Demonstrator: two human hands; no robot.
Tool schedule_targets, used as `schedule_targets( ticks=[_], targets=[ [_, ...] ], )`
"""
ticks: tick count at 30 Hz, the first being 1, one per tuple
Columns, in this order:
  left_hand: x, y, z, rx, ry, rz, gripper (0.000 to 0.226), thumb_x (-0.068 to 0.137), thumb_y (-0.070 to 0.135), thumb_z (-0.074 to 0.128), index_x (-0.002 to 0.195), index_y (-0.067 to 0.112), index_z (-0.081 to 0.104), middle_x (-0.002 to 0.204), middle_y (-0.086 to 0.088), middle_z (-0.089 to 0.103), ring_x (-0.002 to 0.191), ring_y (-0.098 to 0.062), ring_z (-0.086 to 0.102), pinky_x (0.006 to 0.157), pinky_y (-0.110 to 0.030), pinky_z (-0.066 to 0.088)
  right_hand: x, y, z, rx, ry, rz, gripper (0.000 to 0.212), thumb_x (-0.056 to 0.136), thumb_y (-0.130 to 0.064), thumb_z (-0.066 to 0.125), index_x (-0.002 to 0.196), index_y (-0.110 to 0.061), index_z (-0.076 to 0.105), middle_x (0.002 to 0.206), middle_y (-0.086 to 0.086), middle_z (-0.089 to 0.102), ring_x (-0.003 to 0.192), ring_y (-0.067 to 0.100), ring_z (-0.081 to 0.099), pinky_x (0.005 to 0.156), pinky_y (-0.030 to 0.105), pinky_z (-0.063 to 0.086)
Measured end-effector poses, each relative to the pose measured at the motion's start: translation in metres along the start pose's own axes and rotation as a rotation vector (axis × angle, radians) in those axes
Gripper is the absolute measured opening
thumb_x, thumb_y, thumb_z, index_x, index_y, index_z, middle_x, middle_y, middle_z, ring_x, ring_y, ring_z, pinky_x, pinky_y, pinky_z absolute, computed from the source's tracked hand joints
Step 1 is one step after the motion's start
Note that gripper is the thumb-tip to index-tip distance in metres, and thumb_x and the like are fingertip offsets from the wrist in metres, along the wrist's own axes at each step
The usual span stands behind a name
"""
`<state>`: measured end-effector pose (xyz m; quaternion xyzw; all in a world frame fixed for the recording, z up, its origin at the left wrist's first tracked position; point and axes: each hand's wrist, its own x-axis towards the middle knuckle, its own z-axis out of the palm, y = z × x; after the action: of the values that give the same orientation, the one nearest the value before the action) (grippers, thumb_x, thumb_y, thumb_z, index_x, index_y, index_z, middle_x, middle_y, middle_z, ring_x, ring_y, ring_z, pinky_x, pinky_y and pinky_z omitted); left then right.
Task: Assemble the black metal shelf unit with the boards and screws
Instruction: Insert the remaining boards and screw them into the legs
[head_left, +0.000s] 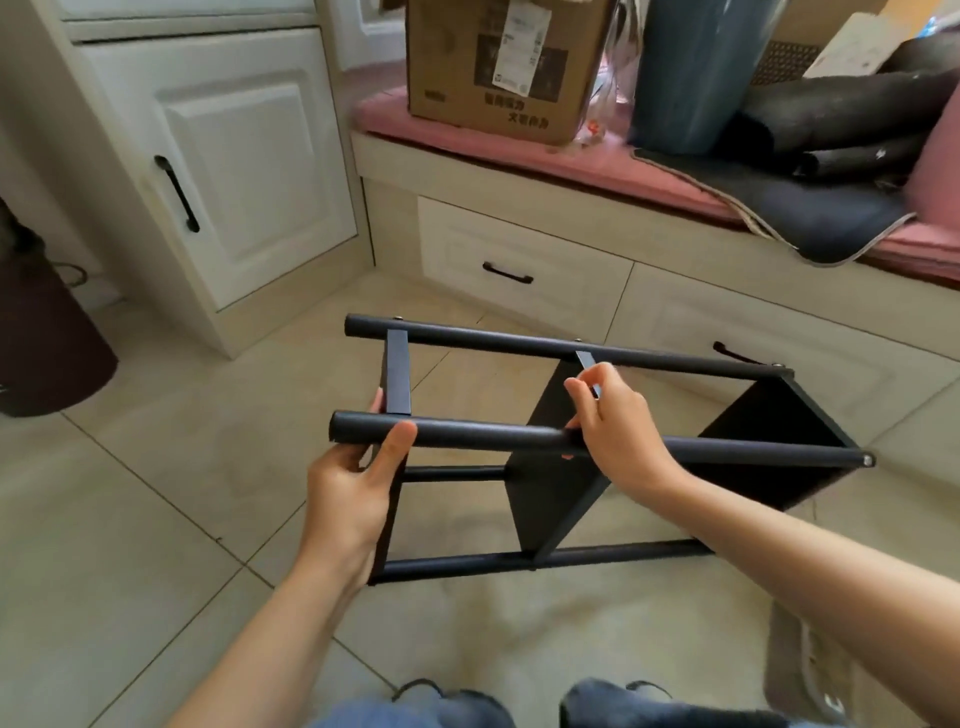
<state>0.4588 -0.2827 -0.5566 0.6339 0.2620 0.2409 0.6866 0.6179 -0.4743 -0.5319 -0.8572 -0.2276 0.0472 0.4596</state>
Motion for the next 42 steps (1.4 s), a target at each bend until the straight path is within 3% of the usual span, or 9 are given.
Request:
schedule_targets(
  ticks=[4, 13, 18, 23, 26, 29, 33, 37, 42],
  targets=[
    [0.000, -0.042, 0.006, -0.023, -0.014, -0.057, 0.071, 0.065, 0.065, 0.072, 0.127, 0.031, 0.066, 0.108, 0.013, 0.076, 0.106, -0.003, 0.067, 0.090, -0.020, 0.044, 0.001, 0.027, 0.005, -0.086, -0.005, 0.026, 0.008, 0.104, -0.031, 0.044, 0.098, -0.027, 0.048, 0.074, 0.000, 0.064, 0.068, 0.009, 0.065, 0.056, 0.017, 0.048],
    [-0.006, -0.092, 0.011, -0.052, -0.047, -0.184, 0.113, 0.047, 0.079, 0.083, 0.136, 0.013, 0.061, 0.112, 0.007, 0.076, 0.111, -0.007, 0.067, 0.098, -0.025, 0.045, -0.008, 0.069, 0.007, -0.172, -0.055, 0.032, 0.012, 0.102, -0.035, 0.042, 0.101, -0.024, 0.048, 0.076, 0.002, 0.064, 0.073, 0.017, 0.065, 0.067, 0.031, 0.055],
    [-0.013, -0.102, 0.005, -0.046, -0.135, -0.227, 0.101, 0.055, 0.071, 0.086, 0.142, 0.030, 0.055, 0.127, 0.011, 0.069, 0.123, -0.004, 0.060, 0.108, -0.027, 0.037, -0.017, 0.077, 0.011, -0.195, -0.080, 0.001, 0.008, 0.101, -0.034, 0.044, 0.099, -0.026, 0.046, 0.074, -0.002, 0.064, 0.069, 0.010, 0.064, 0.059, 0.017, 0.048],
    [-0.012, -0.102, -0.004, -0.058, -0.159, -0.224, 0.079, 0.061, 0.053, 0.091, 0.132, 0.034, 0.062, 0.128, 0.010, 0.069, 0.123, -0.006, 0.061, 0.108, -0.032, 0.041, -0.020, 0.078, 0.012, -0.212, -0.037, -0.009, 0.012, 0.101, -0.034, 0.044, 0.099, -0.024, 0.048, 0.072, -0.001, 0.064, 0.067, 0.013, 0.065, 0.062, 0.029, 0.054],
    [-0.011, -0.091, -0.009, -0.030, -0.136, -0.221, 0.094, 0.057, 0.064, 0.088, 0.139, 0.032, 0.053, 0.132, 0.016, 0.065, 0.126, -0.007, 0.059, 0.110, -0.036, 0.043, -0.022, 0.075, 0.014, -0.247, -0.024, -0.017, 0.017, 0.100, -0.037, 0.042, 0.099, -0.021, 0.049, 0.071, 0.000, 0.064, 0.067, 0.017, 0.064, 0.065, 0.039, 0.057],
    [-0.005, -0.069, -0.009, 0.119, 0.006, -0.165, 0.103, 0.065, 0.086, 0.063, 0.147, 0.027, 0.046, 0.136, 0.017, 0.060, 0.126, -0.008, 0.059, 0.106, -0.028, 0.043, -0.024, 0.072, 0.017, -0.316, -0.021, -0.032, 0.025, 0.099, -0.041, 0.038, 0.101, -0.019, 0.050, 0.069, -0.001, 0.063, 0.070, 0.022, 0.062, 0.067, 0.044, 0.055],
    [0.013, -0.041, -0.002, 0.444, 0.272, 0.097, 0.059, 0.093, 0.060, 0.046, 0.139, 0.024, 0.055, 0.120, 0.021, 0.061, 0.114, 0.002, 0.058, 0.090, -0.004, 0.038, -0.026, 0.065, 0.021, -0.459, 0.021, -0.108, 0.044, 0.095, -0.049, 0.026, 0.100, -0.014, 0.053, 0.063, -0.002, 0.059, 0.063, 0.026, 0.056, 0.071, 0.036, 0.045],
    [0.034, -0.023, 0.023, 0.804, 0.217, 0.350, 0.042, 0.101, 0.031, 0.047, 0.136, 0.010, 0.058, 0.138, -0.001, 0.058, 0.131, -0.017, 0.047, 0.109, -0.022, 0.032, -0.021, 0.057, 0.028, -0.560, 0.033, -0.163, 0.034, 0.101, -0.040, 0.030, 0.097, -0.014, 0.052, 0.062, -0.004, 0.058, 0.054, 0.021, 0.054, 0.079, 0.042, 0.045],
    [0.060, -0.021, 0.041, 1.087, 0.122, 0.305, 0.043, 0.106, 0.029, 0.040, 0.142, 0.010, 0.054, 0.150, -0.004, 0.051, 0.144, -0.021, 0.038, 0.124, -0.038, 0.017, -0.017, 0.036, 0.056, -0.531, 0.070, -0.318, 0.030, 0.101, -0.034, 0.037, 0.092, -0.014, 0.058, 0.071, -0.003, 0.058, 0.064, 0.020, 0.051, 0.078, 0.040, 0.043]
  ],
)
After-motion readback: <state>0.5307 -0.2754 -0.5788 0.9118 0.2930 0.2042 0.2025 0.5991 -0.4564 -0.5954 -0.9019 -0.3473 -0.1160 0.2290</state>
